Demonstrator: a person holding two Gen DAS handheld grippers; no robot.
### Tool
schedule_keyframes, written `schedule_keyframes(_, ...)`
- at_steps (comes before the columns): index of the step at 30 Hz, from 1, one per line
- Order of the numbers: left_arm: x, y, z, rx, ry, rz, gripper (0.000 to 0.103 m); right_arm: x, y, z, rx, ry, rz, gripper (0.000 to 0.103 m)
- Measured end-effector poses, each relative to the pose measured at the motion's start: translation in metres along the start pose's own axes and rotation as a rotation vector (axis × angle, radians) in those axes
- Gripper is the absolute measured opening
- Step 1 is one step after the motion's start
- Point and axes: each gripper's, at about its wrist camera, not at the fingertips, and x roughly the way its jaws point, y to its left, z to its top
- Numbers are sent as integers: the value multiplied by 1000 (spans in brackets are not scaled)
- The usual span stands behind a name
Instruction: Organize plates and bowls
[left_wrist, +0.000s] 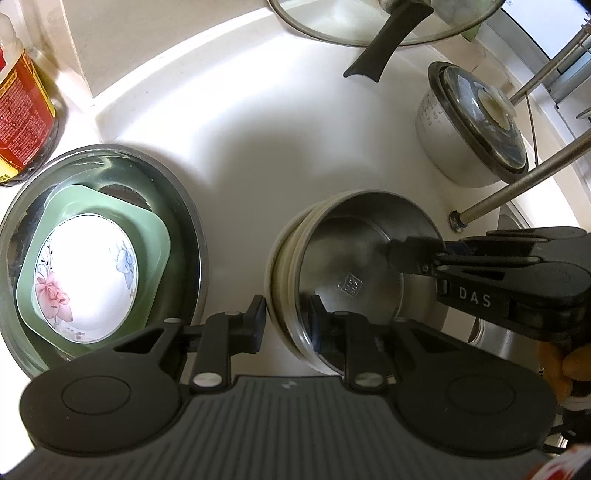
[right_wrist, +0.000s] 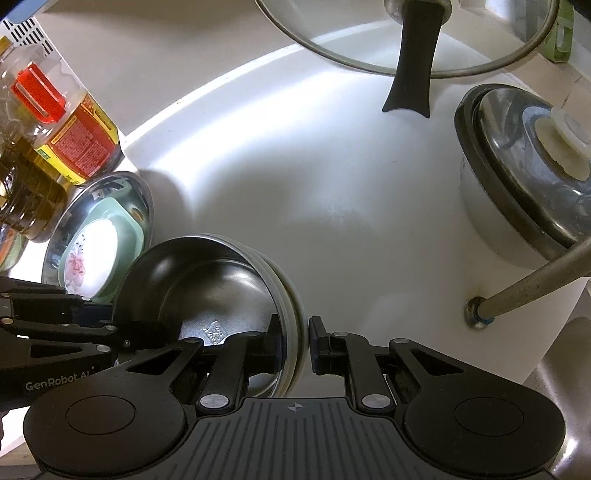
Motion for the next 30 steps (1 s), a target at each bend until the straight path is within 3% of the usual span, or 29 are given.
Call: schedule_keyframes(30,-22,10,6,-17,-43,-14,22,-8,11,17,-41,-18,-6,14)
